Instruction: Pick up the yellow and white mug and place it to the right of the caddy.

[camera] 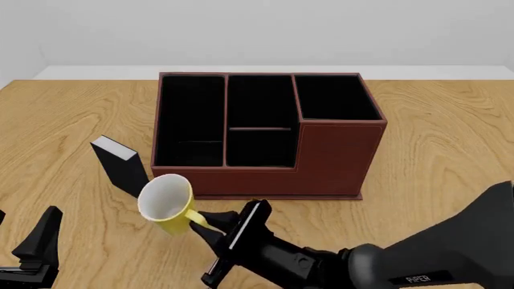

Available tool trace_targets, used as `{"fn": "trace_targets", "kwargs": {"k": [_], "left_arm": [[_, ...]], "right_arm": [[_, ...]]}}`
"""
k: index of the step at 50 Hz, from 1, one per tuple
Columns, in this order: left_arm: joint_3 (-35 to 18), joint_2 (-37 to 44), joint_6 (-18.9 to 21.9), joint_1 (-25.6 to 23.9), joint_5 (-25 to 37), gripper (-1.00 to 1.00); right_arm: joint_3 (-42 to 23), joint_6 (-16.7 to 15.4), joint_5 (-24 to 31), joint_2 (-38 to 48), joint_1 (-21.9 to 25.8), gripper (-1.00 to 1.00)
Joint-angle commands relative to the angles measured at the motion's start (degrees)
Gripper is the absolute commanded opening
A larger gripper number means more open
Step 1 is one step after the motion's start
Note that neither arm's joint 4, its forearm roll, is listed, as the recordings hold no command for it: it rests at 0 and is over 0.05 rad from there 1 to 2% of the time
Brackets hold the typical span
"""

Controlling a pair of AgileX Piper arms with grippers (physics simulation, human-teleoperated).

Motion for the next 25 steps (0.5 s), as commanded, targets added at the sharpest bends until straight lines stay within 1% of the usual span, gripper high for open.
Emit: {"fn": "trace_targets", "kwargs": {"k": [1,10,17,25], "left_arm": [[0.0,0.0,0.0,0.0,0.0,1.0],[0.0,0.0,0.0,0.0,0.0,1.0],[0.0,0.0,0.0,0.0,0.0,1.0],[0.0,0.0,0.0,0.0,0.0,1.0]], "right_arm": [[2.9,-0.2,1.0,-6.7,-0.2,-1.0],[5.5,-0.1,2.9,-13.5,-0.8,-1.0],[7.0,-0.8,5.1,-19.0,-1.2,-1.0],[8.0,-1.0,7.6,-23.1,-1.5,-1.0]]}}
